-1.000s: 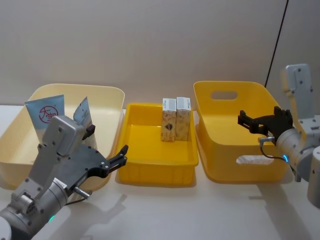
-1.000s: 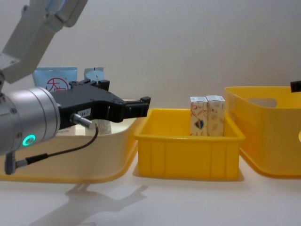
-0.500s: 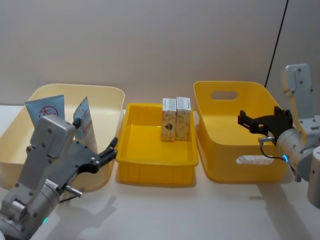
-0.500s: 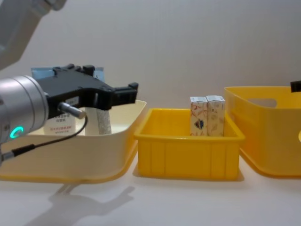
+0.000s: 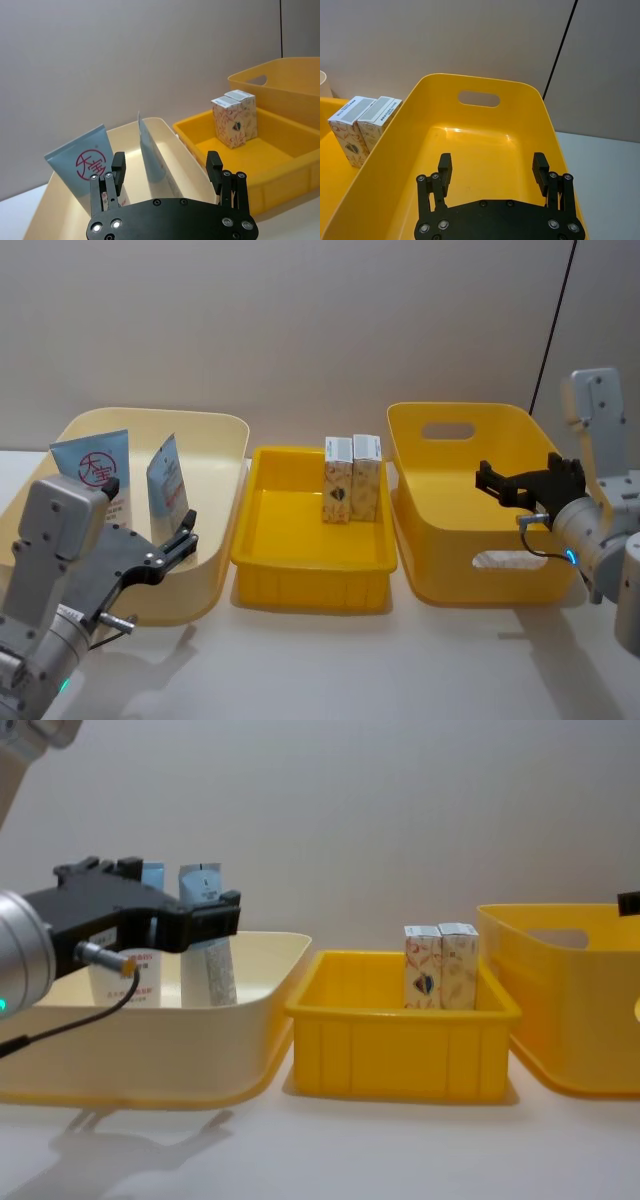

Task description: Bimanual collaborative sorting of washing and personal care products

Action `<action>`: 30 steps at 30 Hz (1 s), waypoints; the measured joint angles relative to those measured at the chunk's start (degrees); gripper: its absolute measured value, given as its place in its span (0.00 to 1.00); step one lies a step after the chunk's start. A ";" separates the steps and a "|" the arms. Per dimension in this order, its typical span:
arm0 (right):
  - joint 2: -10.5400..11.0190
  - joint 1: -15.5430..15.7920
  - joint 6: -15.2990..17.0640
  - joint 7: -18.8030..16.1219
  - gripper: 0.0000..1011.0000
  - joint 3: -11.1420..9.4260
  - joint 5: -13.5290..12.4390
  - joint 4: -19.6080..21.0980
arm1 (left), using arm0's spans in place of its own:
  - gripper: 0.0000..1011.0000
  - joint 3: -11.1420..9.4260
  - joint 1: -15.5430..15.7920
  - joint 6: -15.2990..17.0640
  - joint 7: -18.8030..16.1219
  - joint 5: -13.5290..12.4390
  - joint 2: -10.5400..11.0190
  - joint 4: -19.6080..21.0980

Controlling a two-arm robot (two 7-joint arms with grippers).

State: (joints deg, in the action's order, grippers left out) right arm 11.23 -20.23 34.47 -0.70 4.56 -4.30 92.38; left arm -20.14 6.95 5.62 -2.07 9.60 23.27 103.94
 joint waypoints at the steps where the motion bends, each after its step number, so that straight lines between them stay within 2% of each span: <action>1: 0.00 0.00 0.00 0.00 0.99 0.00 0.00 0.00 | 0.99 0.12 0.05 0.00 0.17 0.18 -0.02 -0.27; 7: 0.00 0.00 0.00 0.00 0.99 0.00 0.00 0.00 | 0.99 0.81 1.00 0.21 1.99 1.64 -0.09 -2.71; 14: 0.00 0.00 0.00 0.00 0.99 0.00 0.00 0.00 | 0.99 1.10 3.74 1.52 5.78 3.39 0.01 -7.10; 30: 0.00 0.00 0.00 0.00 0.99 0.00 0.00 0.00 | 0.99 0.78 10.39 2.46 12.03 4.57 -0.36 -15.12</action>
State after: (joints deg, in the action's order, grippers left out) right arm 11.23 -20.23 34.47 -0.69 4.56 -4.31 92.38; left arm -19.35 17.34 8.08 9.96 14.17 22.91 88.82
